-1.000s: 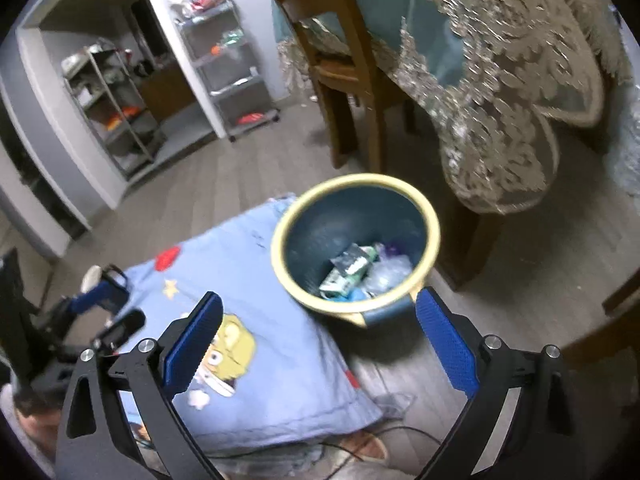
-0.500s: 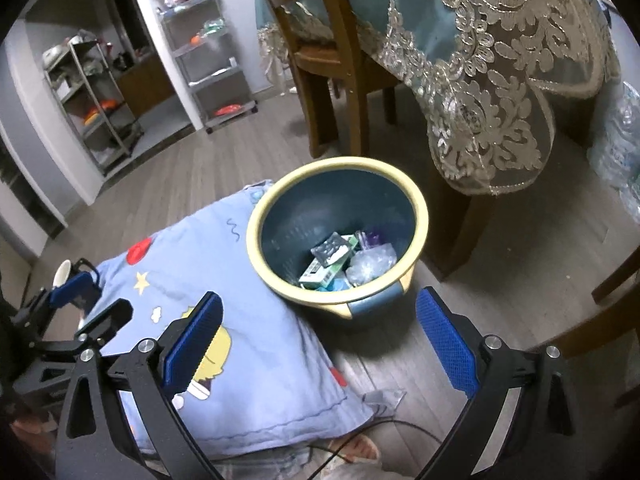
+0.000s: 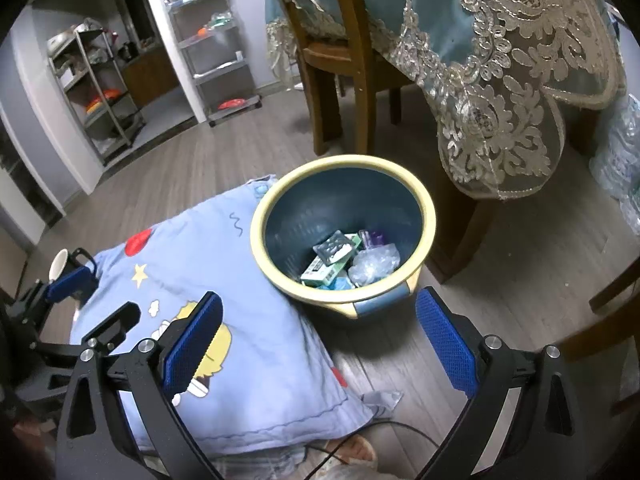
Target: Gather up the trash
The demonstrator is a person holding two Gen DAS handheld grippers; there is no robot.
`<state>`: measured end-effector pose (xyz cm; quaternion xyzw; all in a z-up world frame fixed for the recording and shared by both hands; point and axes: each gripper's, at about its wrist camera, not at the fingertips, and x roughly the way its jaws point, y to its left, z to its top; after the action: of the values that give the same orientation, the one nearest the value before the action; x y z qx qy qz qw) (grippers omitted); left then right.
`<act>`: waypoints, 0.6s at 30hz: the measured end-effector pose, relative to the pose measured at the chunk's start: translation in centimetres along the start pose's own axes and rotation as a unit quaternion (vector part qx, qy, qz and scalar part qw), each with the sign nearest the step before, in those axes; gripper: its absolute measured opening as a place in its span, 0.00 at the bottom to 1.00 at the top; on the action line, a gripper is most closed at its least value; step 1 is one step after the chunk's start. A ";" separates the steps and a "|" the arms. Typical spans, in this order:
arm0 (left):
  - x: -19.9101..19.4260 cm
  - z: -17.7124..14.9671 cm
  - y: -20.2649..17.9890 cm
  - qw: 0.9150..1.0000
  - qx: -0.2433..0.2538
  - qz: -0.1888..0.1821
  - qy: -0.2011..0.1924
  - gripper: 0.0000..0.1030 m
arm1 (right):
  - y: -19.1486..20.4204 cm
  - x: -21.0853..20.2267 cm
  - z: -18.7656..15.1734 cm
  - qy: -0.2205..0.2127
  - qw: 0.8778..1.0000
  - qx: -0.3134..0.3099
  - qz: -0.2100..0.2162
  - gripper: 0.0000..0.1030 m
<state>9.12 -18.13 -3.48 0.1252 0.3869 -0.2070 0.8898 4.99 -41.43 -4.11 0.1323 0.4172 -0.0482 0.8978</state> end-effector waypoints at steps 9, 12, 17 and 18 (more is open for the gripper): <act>0.0 0.0 -0.1 1.000 0.004 0.001 0.001 0.94 | 0.1 0.1 0.0 0.000 1.000 0.000 0.000 0.94; 0.0 -0.1 -0.2 1.000 0.006 0.000 0.000 0.94 | 0.1 0.2 0.0 0.003 1.000 0.000 0.000 0.94; 0.0 -0.1 -0.3 1.000 0.010 0.000 0.001 0.94 | 0.1 0.4 0.2 0.004 1.000 0.001 -0.002 0.94; 0.0 -0.1 -0.3 1.000 0.010 0.000 0.001 0.94 | 0.1 0.4 0.3 0.004 1.000 0.001 -0.001 0.94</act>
<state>8.90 -18.32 -3.56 0.1346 0.3856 -0.2111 0.8881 5.43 -41.38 -4.21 0.1333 0.4205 -0.0495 0.8961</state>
